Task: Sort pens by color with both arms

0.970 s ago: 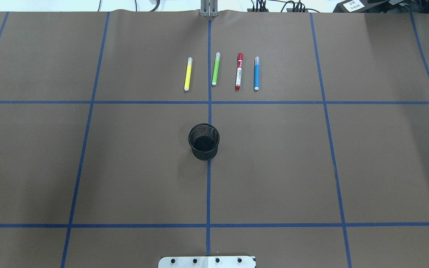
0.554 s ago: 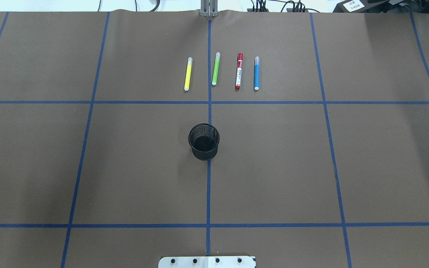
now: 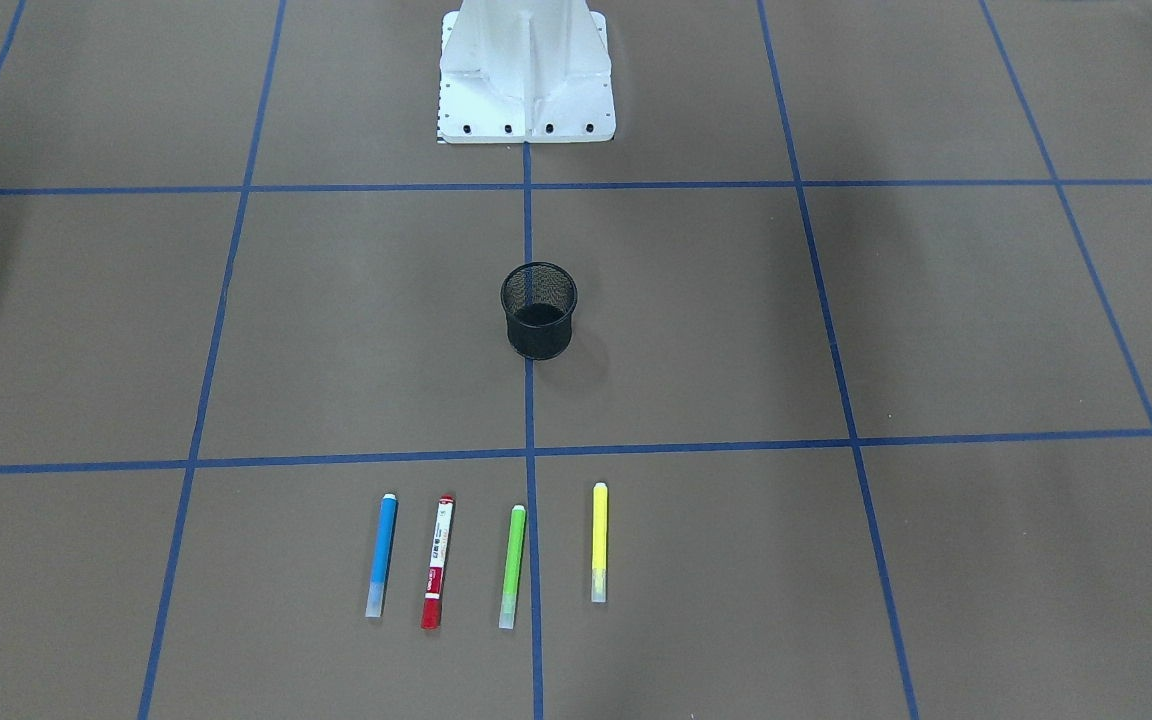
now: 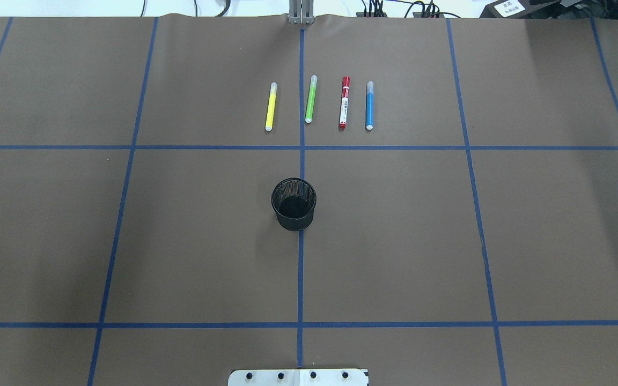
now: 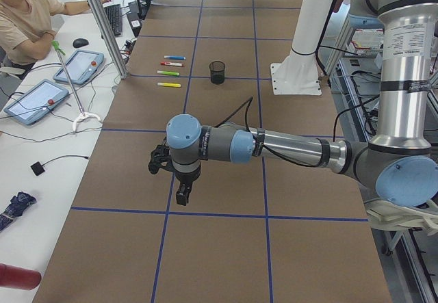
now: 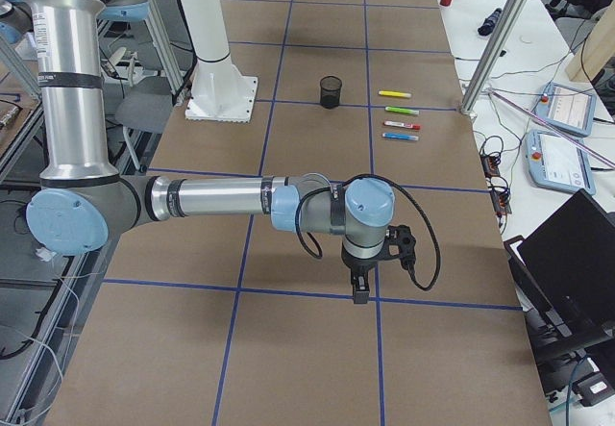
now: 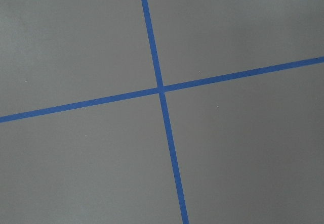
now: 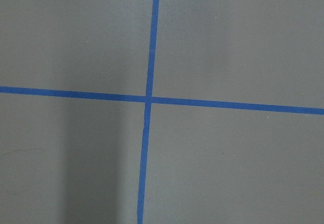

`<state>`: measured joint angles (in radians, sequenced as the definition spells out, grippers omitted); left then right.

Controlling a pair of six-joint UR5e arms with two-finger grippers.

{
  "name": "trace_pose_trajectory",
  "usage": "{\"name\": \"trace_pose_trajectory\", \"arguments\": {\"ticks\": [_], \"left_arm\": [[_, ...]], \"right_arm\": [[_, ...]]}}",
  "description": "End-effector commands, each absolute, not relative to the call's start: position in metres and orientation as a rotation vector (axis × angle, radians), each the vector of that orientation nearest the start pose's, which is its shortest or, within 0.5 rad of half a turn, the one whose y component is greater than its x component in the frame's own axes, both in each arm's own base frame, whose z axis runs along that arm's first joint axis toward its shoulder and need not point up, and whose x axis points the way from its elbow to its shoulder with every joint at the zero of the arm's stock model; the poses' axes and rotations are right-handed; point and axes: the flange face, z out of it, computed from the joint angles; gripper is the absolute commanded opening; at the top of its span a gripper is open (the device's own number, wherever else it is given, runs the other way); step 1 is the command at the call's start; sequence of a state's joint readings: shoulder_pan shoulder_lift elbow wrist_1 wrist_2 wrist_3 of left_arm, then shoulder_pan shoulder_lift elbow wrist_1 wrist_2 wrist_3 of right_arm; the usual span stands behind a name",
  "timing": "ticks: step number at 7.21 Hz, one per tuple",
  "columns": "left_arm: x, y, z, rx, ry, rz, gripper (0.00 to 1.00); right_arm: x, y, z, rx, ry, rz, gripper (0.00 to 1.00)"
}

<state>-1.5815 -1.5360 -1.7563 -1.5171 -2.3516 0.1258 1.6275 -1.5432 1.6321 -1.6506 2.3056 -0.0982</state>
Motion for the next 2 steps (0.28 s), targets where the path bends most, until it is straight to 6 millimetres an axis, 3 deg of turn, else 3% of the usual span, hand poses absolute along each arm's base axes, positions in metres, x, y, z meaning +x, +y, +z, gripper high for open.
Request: {"name": "trace_pose_trajectory", "arguments": {"ticks": [1,2], "left_arm": [[-0.0683,-0.4775,0.5848,0.153,0.772,0.150,1.00],[-0.0683,-0.4775,0.5825,0.158,0.772,0.152,1.00]], "right_arm": [[0.0949,-0.4982,0.6255,0.066,-0.732,-0.043,1.00],[0.0949,-0.4982,0.6255,0.066,-0.732,-0.043,1.00]]}}
